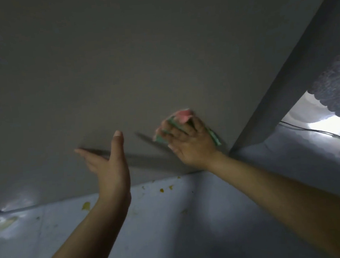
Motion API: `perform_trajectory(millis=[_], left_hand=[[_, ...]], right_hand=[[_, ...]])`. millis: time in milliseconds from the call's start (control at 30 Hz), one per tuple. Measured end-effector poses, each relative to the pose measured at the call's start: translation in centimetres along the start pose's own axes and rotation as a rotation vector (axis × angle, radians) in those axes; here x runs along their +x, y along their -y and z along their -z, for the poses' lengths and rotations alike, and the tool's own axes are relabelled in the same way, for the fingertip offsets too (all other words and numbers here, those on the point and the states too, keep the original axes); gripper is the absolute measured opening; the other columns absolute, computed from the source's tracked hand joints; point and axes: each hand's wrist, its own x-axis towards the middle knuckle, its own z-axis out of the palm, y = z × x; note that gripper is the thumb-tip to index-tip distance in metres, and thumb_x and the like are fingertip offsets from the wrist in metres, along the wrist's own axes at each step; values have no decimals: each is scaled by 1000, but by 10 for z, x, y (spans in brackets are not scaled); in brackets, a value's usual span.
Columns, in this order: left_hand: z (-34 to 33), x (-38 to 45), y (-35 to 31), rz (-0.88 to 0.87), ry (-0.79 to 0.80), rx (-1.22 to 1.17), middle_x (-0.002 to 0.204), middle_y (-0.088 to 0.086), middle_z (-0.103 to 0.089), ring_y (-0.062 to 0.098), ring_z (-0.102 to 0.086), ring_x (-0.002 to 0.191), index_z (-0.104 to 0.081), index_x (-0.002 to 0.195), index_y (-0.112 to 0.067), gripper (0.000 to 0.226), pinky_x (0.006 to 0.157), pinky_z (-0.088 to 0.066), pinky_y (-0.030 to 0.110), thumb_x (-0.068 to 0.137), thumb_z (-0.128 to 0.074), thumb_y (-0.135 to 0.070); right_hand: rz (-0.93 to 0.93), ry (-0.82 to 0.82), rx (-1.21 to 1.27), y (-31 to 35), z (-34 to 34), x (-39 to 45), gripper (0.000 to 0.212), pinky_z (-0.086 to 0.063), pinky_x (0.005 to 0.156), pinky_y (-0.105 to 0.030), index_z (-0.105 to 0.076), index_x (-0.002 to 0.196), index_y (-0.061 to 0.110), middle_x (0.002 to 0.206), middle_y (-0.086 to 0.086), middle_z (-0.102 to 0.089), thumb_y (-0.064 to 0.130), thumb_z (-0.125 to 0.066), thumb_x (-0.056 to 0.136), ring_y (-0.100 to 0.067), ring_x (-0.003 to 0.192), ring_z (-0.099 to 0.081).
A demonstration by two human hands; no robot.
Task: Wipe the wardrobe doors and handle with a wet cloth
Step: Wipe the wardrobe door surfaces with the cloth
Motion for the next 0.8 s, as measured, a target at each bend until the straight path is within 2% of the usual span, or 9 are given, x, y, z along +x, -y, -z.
perform_trajectory(millis=[133, 200, 267, 367, 467, 600, 700, 733, 800], left_hand=[[1, -7, 7, -28, -44, 84, 161, 0, 4, 13, -4, 147, 14, 150, -27, 99, 120, -10, 40, 88, -60, -49], [-2, -10, 9, -28, -70, 124, 160, 0, 8, 14, -2, 147, 12, 151, -28, 95, 119, -8, 38, 90, -58, -46], [-5, -11, 9, -21, -111, 142, 160, 0, 10, 14, 0, 147, 12, 151, -30, 95, 119, -7, 38, 89, -58, -47], [-13, -12, 7, -8, -125, 126, 159, 1, 14, 16, -1, 147, 14, 150, -33, 98, 111, -9, 29, 87, -60, -48], [-17, -11, 9, -15, -148, 122, 158, 2, 14, 17, -2, 147, 15, 149, -35, 102, 110, -15, 30, 85, -63, -49], [-16, -9, 11, -7, -161, 133, 158, 4, 14, 21, 1, 147, 15, 149, -34, 103, 108, -14, 30, 84, -63, -50], [-14, -11, 9, -10, -148, 131, 159, 4, 13, 20, -2, 147, 13, 150, -31, 100, 101, -13, 25, 86, -62, -48], [-13, -11, 9, -14, -145, 136, 159, 4, 12, 19, -2, 147, 13, 150, -30, 99, 103, -13, 24, 87, -61, -47], [-12, -12, 9, -15, -144, 144, 158, 5, 11, 17, -4, 147, 12, 151, -29, 98, 106, -13, 23, 87, -61, -46]], right_hand=[[379, 136, -4, 17, -29, -19, 46, -6, 119, -33, -55, 134, 23, 138, 8, -53, 11, -35, 94, -14, 132, -36], [524, 348, 13, 35, -35, -26, 45, 2, 120, -31, -55, 133, 31, 137, 16, -52, 18, -31, 97, -6, 132, -33], [623, 537, 0, 57, -44, -30, 54, 9, 119, -31, -47, 138, 31, 143, 14, -46, 28, -52, 84, -7, 136, -34], [678, 463, 108, 68, -64, -38, 92, -4, 118, -26, -45, 137, 3, 138, -7, -53, 10, -80, 52, -18, 131, -41], [704, 539, 232, 66, -65, -43, 81, -5, 119, -26, -38, 138, 4, 140, -4, -51, 8, -65, 62, -16, 132, -43], [312, 613, 652, 35, -53, -63, 44, -22, 108, -7, -51, 134, 15, 132, 16, -50, 10, -37, 92, 4, 118, -51], [-269, 839, 1363, 8, -37, -84, 59, -39, 102, -14, -29, 139, 5, 138, -3, -45, 14, -52, 86, -4, 115, -58], [-321, 892, 1410, 0, -30, -86, 63, -40, 101, -17, -34, 139, 7, 136, -2, -52, 17, -60, 83, -6, 116, -58], [-176, 1055, 1110, -16, -23, -87, 39, -35, 99, -10, -55, 130, 28, 125, 22, -58, 28, -59, 92, 8, 114, -52]])
